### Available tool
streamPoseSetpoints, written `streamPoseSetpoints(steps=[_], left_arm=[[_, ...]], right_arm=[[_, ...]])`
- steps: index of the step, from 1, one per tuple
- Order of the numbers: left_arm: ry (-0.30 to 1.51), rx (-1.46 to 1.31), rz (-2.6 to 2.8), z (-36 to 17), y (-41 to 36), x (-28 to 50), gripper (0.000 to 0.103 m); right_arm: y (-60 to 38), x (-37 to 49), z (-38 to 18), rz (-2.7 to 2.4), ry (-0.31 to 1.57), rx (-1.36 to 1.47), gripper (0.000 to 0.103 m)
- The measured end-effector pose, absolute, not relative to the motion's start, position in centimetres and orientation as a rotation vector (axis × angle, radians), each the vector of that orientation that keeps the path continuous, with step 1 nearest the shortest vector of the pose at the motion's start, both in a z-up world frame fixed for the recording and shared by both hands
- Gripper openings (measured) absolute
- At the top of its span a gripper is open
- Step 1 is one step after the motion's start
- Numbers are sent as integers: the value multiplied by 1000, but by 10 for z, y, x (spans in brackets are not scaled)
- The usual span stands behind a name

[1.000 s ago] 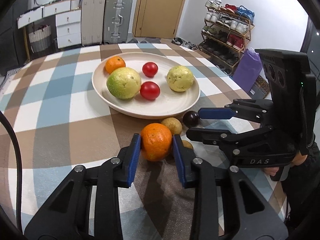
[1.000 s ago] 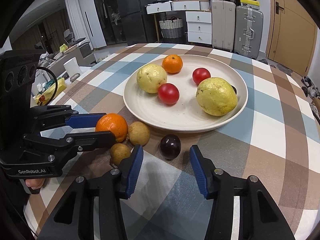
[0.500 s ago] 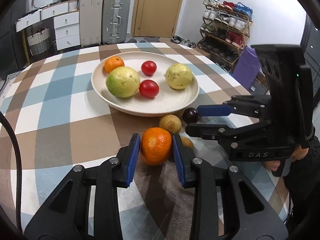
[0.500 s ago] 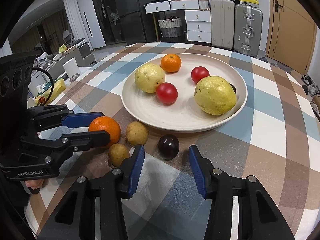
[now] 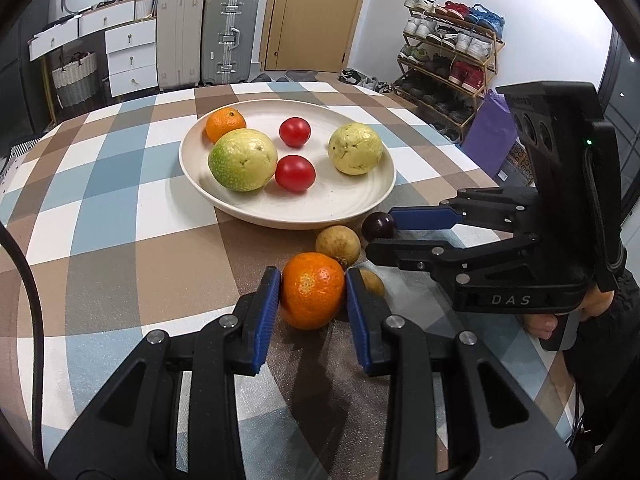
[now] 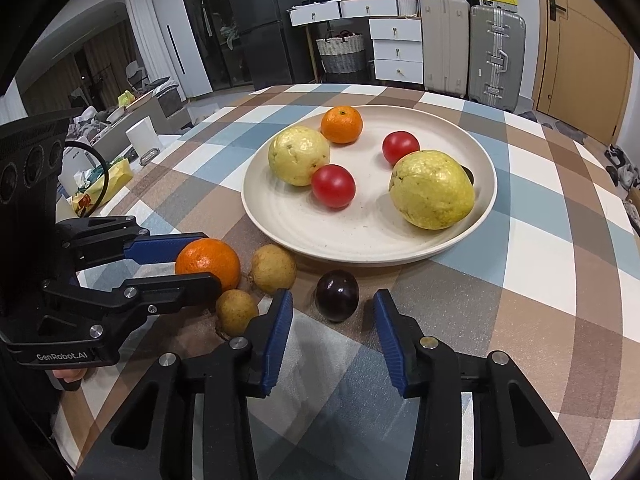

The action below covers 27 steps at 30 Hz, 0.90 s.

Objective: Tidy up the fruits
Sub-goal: 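Grasp an orange with the left tool while the right tool grasps a dark plum, then carry the orange and plum over the plate and open both tools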

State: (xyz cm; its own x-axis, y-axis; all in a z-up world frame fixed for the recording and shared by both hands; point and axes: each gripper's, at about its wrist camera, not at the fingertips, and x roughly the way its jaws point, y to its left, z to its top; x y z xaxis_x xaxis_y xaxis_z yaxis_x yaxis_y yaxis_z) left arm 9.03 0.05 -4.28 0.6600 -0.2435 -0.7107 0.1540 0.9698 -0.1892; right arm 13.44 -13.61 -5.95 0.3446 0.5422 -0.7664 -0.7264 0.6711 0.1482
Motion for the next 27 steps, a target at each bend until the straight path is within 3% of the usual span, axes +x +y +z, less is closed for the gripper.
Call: streamPoseSetpoints(steps=[8,19,27], left_arm=[[816,-115,-222,-42,0,89,29],[762,-147,-194,-32,13,87,29],[696,-159,-172,-17,18,83,29]], right_arm=[[-135,136,-59,822,889,-238,23],[-140,128,-48,826,830,-236,23],[-156,121,-20,856,685,-124,23]])
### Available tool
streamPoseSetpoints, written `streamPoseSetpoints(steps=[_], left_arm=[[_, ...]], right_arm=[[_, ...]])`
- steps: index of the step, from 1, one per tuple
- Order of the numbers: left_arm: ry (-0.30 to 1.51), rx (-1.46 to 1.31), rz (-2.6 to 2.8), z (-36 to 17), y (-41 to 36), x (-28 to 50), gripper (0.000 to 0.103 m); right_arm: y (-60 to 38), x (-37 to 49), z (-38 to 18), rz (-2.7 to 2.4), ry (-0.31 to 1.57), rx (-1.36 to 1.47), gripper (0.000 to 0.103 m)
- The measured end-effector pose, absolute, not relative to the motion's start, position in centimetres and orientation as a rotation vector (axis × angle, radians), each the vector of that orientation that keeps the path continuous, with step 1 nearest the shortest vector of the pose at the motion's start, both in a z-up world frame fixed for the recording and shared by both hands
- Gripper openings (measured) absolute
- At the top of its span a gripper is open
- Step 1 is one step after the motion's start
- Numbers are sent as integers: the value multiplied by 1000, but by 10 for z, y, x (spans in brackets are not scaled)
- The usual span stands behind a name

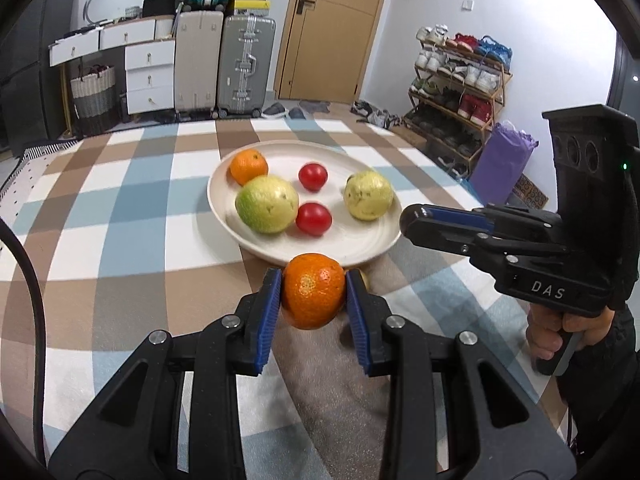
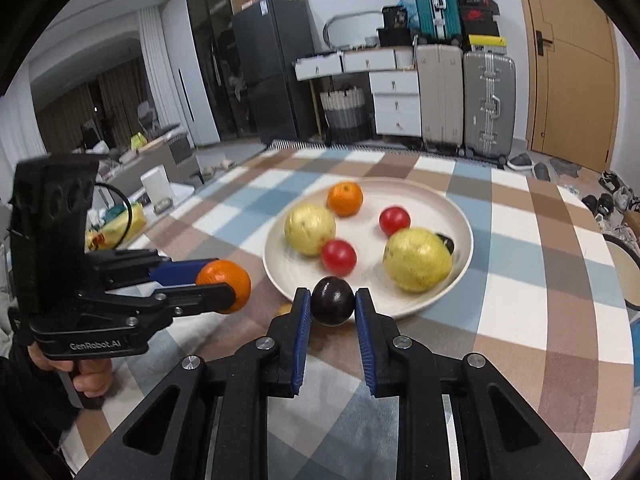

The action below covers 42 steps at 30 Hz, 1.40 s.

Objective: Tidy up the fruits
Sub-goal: 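Carry the orange and plum over the plate and open both tools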

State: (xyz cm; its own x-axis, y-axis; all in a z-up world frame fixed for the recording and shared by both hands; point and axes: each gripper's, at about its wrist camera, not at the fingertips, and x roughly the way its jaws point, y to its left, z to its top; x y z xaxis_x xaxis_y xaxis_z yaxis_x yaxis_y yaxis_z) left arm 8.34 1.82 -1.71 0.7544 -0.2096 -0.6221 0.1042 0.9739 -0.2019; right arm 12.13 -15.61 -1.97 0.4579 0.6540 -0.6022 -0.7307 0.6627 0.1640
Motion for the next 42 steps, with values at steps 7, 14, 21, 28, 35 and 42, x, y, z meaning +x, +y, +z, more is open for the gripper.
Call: streamPoseSetpoints(steps=[7,14,21,28,35,42], left_arm=[[646,-135,-150,-2,13,88,29],[625,-134,-147,6,9,103,29],[628,-124,-173,0,3,120,29],[656,-114,-176,-13,3,126,29],[661,-83,-179,-17,-3,132,29],[663,-84,-183,-19,-4,134,30]], right_arm=[[-161,124,-11,850,646,-79,23],[-154,136,-6,834,658,-92,23],[-143,148,-18,823,694,-126,23],[-142,151,-29,808,725,-141,23],[-140,155,-36,794,747,-153,23],[-143,152,-31,805,727,-145,25]])
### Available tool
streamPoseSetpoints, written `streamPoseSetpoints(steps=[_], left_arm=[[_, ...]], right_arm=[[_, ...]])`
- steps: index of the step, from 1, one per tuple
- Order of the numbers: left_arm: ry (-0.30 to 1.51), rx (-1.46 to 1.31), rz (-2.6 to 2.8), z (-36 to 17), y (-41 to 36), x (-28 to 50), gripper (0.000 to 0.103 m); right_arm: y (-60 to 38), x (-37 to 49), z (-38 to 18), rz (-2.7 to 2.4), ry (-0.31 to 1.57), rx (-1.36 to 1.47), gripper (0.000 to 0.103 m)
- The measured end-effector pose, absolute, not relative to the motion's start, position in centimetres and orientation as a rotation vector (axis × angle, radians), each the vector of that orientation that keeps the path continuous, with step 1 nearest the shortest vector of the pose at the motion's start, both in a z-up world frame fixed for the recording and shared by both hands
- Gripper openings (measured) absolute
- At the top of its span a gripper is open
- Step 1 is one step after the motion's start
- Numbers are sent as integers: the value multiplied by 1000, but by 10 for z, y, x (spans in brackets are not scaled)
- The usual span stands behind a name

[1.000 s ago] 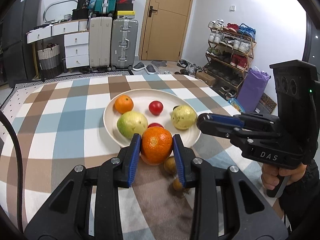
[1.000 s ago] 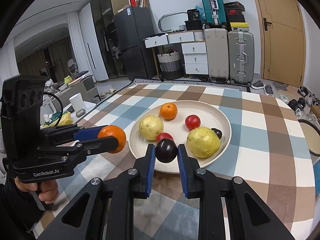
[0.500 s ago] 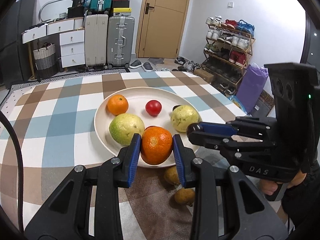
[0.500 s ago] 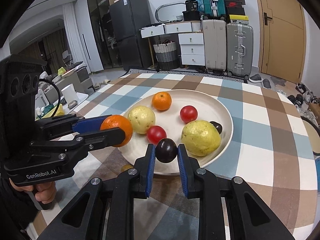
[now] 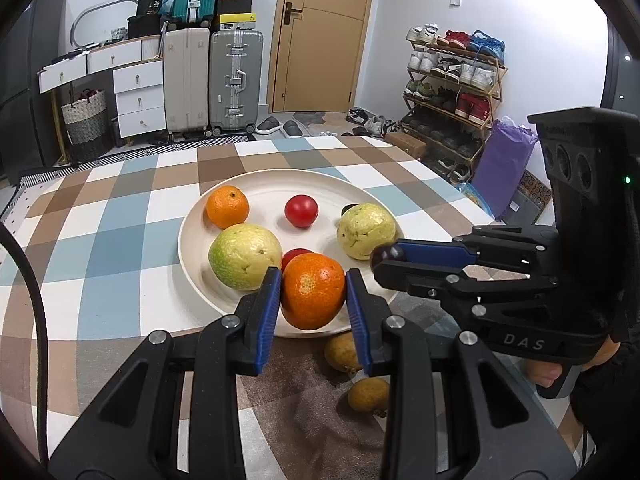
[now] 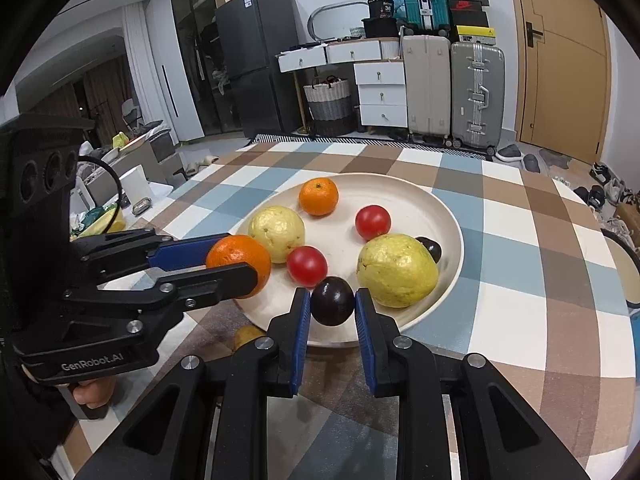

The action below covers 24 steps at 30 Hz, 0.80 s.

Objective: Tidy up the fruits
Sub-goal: 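Carry the orange and plum over the plate and open both tools, then withdraw both open tools toward the two small brown fruits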

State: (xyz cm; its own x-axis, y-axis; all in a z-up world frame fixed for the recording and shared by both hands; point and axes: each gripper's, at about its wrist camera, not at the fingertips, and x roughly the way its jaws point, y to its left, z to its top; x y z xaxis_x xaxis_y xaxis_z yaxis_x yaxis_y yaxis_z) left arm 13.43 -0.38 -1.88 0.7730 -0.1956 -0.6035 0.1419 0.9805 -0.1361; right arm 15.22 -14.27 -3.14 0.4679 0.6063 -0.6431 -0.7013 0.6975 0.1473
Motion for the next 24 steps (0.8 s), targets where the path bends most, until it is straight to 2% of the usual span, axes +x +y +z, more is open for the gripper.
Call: streamPoseSetpoints(steps=[2,5,8,10,15,16,18,22,24], left_arm=[[667,-75,-174,-20,-5,135,30],[668,-70,-160,-21,-6,136,30],[656,-86,-150,-18,-2,133,31],[661,-100,-147,-16,2,131,40],[653,-117,-109,-13,14,116,74],[649,-121,-104,-12,16,113,76],[646,-121,-94,-11,20,106,81],[651,-117,-69,-11,23,94,89],[655,-118,-60,-12,24,89,101]], right_arm=[[-142,150,-30,807,717,-153,26],[-143,148,-29,805,707,-155,33],[-145,149,-29,793,703,-158,34],[-147,148,-29,784,700,-157,38],[-158,144,-27,752,691,-147,54],[-160,144,-27,746,692,-143,57],[-162,144,-26,744,693,-130,72],[-165,143,-23,752,692,-108,87],[-165,141,-22,745,691,-110,93]])
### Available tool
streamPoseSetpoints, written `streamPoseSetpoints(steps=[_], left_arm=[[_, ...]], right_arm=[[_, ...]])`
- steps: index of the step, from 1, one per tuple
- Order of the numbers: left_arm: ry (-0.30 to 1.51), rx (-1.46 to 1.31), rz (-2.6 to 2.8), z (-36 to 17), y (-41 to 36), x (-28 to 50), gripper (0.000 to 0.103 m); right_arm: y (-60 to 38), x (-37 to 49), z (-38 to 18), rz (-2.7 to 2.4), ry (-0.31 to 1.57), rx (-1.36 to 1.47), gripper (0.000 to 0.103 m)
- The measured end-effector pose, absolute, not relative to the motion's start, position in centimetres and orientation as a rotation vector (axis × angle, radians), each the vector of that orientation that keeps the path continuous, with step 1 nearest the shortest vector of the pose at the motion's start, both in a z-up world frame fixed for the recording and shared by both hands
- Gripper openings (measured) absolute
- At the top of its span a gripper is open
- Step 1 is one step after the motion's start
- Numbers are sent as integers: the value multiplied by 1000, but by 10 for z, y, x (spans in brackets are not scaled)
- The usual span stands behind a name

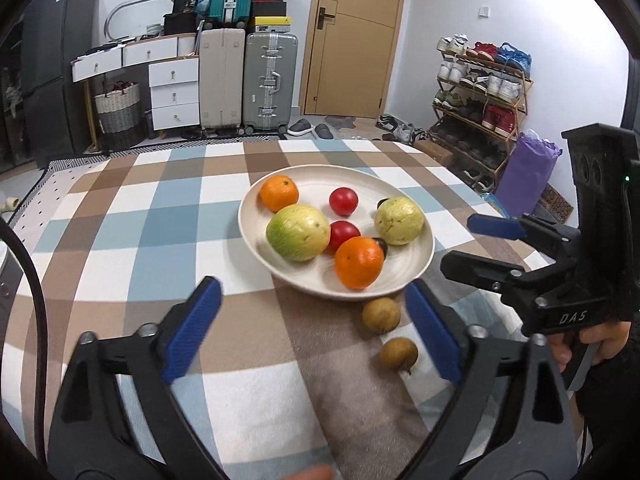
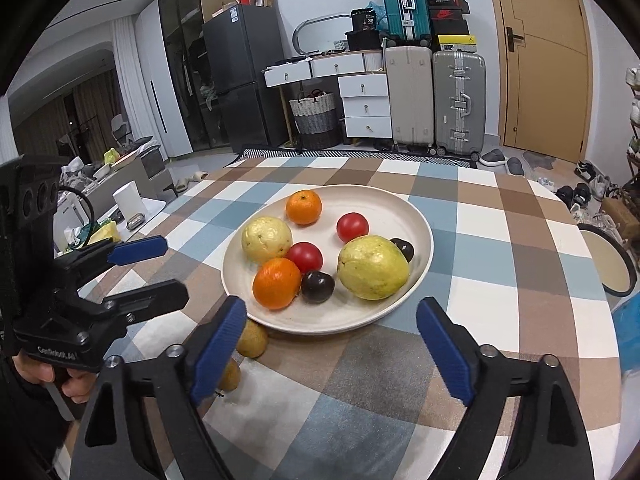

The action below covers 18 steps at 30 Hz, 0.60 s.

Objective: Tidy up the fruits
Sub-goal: 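Withdraw both open tools toward the two small brown fruits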

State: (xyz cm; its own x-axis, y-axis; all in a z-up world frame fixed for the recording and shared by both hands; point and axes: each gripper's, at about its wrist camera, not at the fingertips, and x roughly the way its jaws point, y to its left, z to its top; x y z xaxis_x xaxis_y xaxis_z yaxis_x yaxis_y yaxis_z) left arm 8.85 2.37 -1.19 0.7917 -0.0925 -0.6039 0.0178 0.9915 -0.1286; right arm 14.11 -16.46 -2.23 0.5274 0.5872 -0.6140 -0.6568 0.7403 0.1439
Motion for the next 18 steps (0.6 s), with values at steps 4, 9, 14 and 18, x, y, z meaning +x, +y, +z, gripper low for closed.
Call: streamPoseSetpoints(steps=[4,9,14,18], left_arm=[[646,-107,-43,-11,21,80,102],[677,-91,-56,-16,12,75,102],[716,-89,-89,-23,2,75,102],[738,-79,-97,-28,-4,76,102]], right_arm=[[-164,135,-23,747,696,-121,101],[-162,133,-27,736,719,-148,102],[-166,131,-34,733,757,-169,103],[-167,131,-36,714,772,-198,103]])
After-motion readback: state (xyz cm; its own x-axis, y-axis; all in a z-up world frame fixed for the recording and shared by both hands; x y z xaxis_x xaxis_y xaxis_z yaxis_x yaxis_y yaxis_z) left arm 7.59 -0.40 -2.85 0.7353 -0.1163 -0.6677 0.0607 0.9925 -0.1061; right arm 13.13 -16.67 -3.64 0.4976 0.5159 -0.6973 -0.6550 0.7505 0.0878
